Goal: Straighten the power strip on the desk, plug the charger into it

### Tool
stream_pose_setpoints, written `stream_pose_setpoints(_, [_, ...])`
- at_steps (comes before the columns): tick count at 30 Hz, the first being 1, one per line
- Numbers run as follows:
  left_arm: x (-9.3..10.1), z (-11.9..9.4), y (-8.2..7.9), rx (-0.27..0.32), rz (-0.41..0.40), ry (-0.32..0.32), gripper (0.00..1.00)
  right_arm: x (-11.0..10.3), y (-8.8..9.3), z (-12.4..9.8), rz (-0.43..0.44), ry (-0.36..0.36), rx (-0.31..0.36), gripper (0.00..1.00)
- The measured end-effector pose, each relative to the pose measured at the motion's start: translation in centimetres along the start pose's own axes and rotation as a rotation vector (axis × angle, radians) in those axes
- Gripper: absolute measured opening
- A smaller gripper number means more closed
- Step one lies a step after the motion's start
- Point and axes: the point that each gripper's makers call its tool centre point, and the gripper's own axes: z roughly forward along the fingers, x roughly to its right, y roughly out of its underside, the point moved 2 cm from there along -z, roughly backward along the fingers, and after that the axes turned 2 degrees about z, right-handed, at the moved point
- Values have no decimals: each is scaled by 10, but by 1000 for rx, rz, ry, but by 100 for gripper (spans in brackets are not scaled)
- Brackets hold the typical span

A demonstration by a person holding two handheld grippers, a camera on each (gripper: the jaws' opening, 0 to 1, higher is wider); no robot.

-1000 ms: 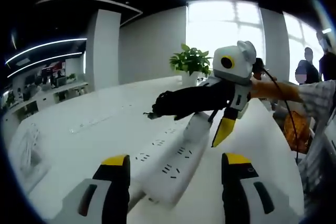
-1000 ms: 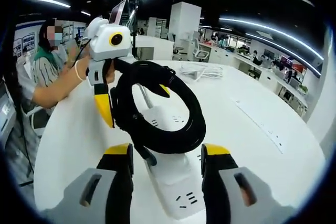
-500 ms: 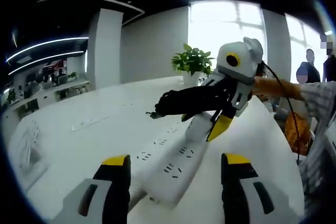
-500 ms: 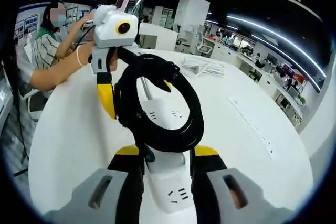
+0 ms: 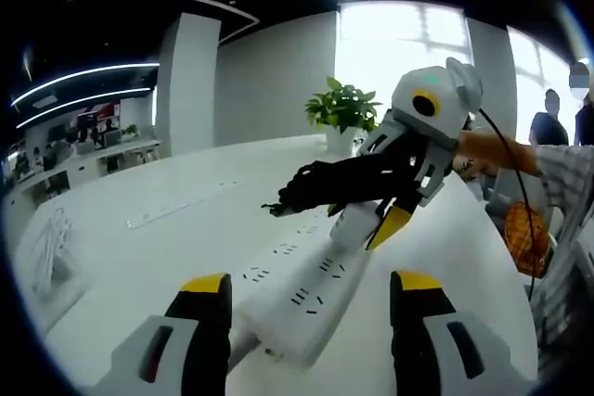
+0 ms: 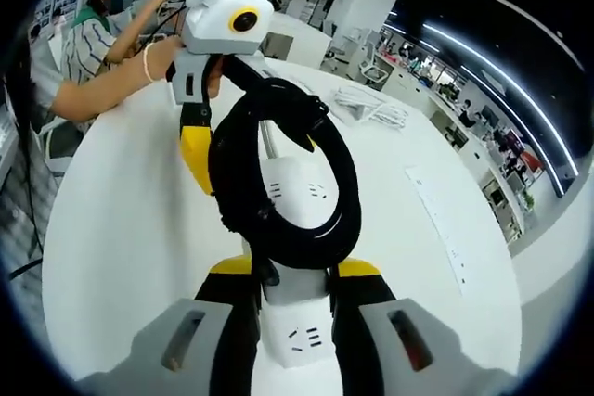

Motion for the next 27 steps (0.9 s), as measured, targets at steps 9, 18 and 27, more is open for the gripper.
stream_pose_setpoints(9, [0,0,2,4,-13,0,70,-1,2,1,-29,-39,-110,26])
stream_pose_setpoints(18, [5,2,3,-5,8,20,69,0,5,1,69,-143,-205,25])
stream_pose_setpoints(27, [7,6,5,-19,20,35,68,-2,10,1,183,-295,-283,25])
